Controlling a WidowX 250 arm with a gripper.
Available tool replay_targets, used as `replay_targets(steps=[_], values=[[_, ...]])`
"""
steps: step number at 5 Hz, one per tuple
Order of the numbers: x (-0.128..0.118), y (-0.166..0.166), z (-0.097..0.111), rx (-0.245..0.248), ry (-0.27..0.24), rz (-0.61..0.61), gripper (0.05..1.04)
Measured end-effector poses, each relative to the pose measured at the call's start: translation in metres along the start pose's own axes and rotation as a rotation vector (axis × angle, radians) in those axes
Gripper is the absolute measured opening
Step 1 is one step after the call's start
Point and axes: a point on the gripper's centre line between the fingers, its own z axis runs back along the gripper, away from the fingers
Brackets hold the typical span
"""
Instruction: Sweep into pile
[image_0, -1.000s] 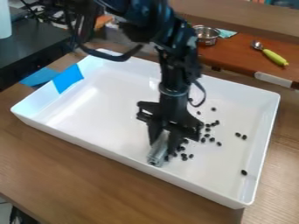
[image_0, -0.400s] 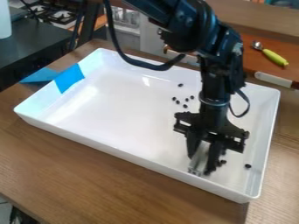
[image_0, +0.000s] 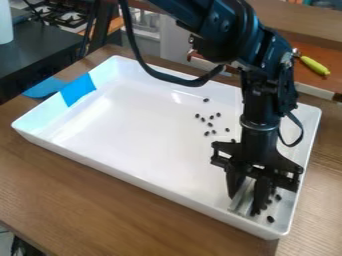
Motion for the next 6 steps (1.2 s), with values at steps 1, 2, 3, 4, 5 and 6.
replay_targets(steps=[1, 2, 3, 4, 5, 6], values=[[0.008, 0.028, 0.037, -0.052, -0.056, 0.042, 0.387], [0.017, 0.082, 0.074, -0.067, -0.092, 0.126, 0.387], [0.029, 0.117, 0.107, -0.065, -0.125, 0.132, 0.387], [0.039, 0.165, 0.105, 0.01, -0.125, 0.16, 0.387], [0.047, 0.201, 0.096, 0.096, -0.127, 0.13, 0.387], [0.052, 0.22, 0.093, 0.181, -0.161, 0.108, 0.387]])
